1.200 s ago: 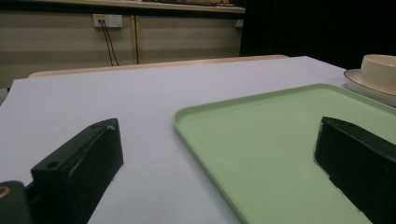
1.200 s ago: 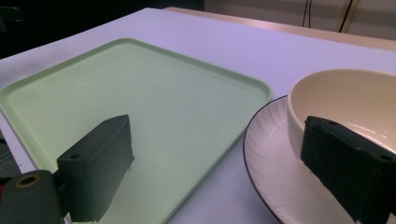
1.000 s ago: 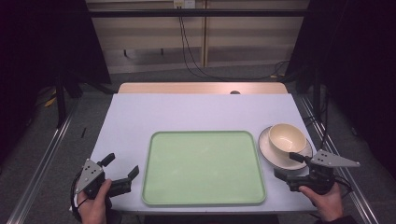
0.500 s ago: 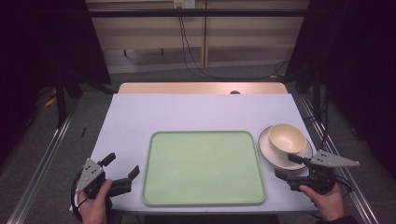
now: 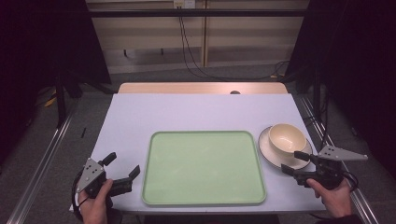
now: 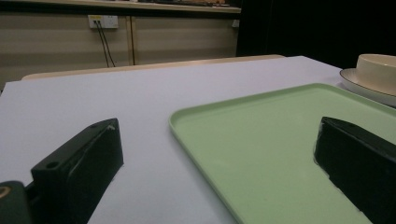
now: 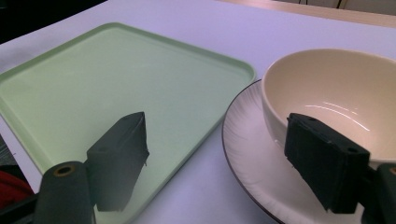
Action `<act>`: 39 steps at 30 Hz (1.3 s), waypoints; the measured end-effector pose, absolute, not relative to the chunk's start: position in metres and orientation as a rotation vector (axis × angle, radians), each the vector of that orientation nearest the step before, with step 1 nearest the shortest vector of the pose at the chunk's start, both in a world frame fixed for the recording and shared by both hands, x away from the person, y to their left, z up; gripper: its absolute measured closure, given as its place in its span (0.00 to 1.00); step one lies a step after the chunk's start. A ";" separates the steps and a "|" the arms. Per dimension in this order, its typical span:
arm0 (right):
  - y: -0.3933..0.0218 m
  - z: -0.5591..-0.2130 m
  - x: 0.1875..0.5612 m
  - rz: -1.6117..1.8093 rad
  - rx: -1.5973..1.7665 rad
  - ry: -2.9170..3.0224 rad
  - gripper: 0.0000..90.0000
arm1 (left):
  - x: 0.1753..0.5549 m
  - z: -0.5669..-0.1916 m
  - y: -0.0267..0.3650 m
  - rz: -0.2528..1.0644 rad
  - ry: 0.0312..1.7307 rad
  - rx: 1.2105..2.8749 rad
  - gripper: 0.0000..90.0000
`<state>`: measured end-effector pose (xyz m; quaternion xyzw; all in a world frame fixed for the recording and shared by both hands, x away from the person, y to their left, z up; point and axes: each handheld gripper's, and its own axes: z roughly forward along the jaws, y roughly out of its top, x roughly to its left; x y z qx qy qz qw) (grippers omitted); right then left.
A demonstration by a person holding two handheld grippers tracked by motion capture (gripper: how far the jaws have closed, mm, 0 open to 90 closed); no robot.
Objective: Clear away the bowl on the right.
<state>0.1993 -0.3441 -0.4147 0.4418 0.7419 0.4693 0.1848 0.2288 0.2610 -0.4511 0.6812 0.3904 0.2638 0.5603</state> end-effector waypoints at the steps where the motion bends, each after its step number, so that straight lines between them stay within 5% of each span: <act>1: -0.344 -0.415 0.199 1.323 1.245 2.091 0.23 | 0.229 -0.451 0.261 0.618 0.917 1.607 0.01; 39: -0.395 -0.402 0.284 1.035 1.409 2.151 0.26 | 0.230 -0.451 0.260 0.617 0.913 1.615 0.01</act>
